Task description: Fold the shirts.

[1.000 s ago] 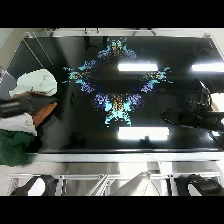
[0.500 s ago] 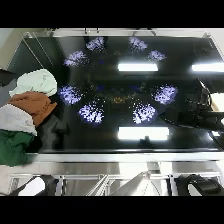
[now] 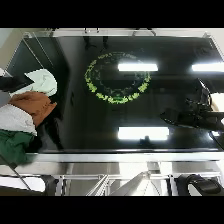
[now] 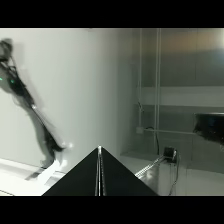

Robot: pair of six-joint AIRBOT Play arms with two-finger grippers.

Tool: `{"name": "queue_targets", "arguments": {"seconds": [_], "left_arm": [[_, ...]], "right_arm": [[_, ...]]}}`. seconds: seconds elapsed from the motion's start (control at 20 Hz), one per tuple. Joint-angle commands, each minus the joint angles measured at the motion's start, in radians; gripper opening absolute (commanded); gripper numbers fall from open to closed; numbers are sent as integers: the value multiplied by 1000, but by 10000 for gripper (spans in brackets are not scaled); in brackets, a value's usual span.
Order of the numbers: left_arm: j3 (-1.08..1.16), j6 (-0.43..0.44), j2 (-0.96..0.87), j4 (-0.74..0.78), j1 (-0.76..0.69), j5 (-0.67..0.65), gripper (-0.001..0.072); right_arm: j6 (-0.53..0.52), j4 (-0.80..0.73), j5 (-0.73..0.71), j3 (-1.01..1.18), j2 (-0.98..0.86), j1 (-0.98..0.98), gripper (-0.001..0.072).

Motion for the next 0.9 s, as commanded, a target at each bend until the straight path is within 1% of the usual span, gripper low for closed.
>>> {"name": "queue_targets", "arguments": {"seconds": [0.0, 0.05, 0.1, 0.15, 0.2, 0.35, 0.4, 0.45, 0.5, 0.55, 0.6, 0.65, 0.75, 0.85], "left_arm": [[73, -27, -107, 88, -45, -44, 463], [99, -41, -123, 115, -52, -65, 463], [122, -55, -133, 148, -62, -80, 400], [145, -60, -137, 186, -66, -97, 269], [164, -59, -137, 212, -72, -105, 213], [217, -59, -137, 238, -71, -134, 213], [233, -59, -137, 238, -71, -143, 132], [248, -57, -137, 238, -71, -153, 70], [262, -57, -137, 238, -72, -155, 156], [280, -58, -137, 238, -71, -155, 373], [300, -59, -137, 238, -71, -150, 663], [317, -63, -137, 237, -64, -128, 720], [323, -76, -141, 236, -47, -57, 720], [323, -86, -174, 236, -31, -32, 720]], "right_arm": [[0, 0, -6, 0, 0, 1, 17], [0, 0, -13, 0, 0, 1, 17], [0, 0, -18, 0, 0, 1, 17], [0, 0, -18, 0, 0, 1, 17], [0, 0, -18, 0, 0, 1, 17], [0, 0, -18, 0, 0, 1, 17], [0, 0, -18, 0, 0, 1, 17], [0, 0, -18, 0, 0, 1, 17], [0, 0, -18, 0, 0, 1, 16], [0, 0, -18, 0, 0, 1, 17], [0, 0, -18, 0, 0, 1, 17], [0, 0, -18, 0, 0, 1, 17], [0, 0, -18, 0, 0, 1, 17], [0, 0, -18, 0, 0, 1, 17]]}}
